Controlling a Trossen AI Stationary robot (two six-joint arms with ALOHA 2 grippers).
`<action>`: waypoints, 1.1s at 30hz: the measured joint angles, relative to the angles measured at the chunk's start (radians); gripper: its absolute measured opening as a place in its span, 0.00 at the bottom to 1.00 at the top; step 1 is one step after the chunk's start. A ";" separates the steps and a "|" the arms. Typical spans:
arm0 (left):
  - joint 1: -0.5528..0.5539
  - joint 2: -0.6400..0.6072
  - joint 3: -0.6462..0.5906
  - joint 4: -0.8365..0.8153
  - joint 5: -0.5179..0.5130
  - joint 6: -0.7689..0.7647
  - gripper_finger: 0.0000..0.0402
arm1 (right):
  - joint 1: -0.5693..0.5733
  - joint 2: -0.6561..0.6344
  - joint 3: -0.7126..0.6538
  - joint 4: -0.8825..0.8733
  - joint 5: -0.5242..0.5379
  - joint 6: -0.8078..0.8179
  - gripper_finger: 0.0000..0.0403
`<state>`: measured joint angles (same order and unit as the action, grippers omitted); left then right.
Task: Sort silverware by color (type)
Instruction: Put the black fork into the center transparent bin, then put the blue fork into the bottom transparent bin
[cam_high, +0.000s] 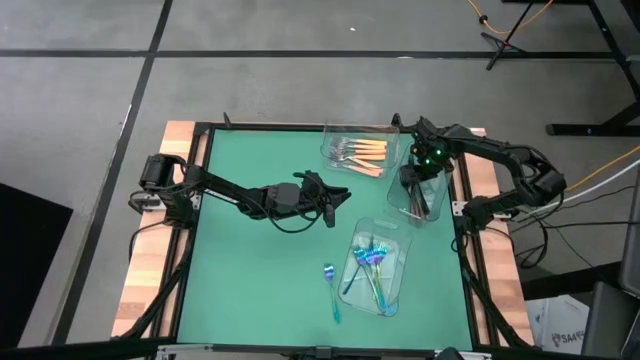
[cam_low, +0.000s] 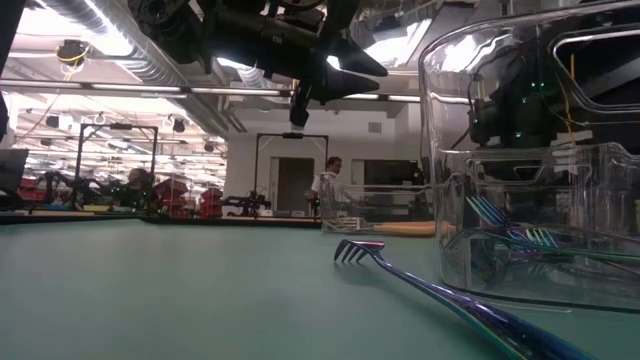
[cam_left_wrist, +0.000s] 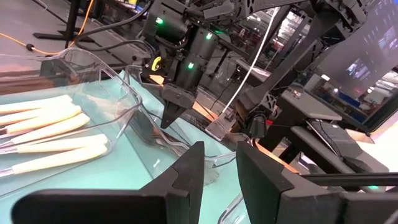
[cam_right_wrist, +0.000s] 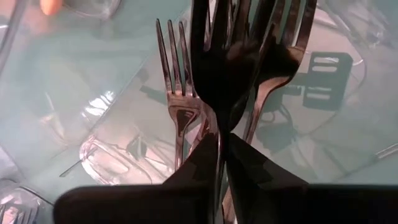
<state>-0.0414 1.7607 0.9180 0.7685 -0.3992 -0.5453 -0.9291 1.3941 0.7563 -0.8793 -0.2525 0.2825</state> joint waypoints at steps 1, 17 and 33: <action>0.000 0.000 0.000 0.000 0.000 0.000 0.22 | 0.000 0.000 0.000 0.001 0.000 0.000 0.06; -0.006 0.000 0.000 -0.045 0.015 0.043 0.22 | 0.000 0.000 0.000 0.019 0.001 0.000 0.19; -0.011 0.000 0.000 -0.086 0.238 0.123 0.22 | 0.000 -0.051 0.000 0.018 0.002 0.001 0.19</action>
<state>-0.0522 1.7607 0.9176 0.6828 -0.1614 -0.4219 -0.9291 1.3427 0.7559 -0.8616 -0.2501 0.2836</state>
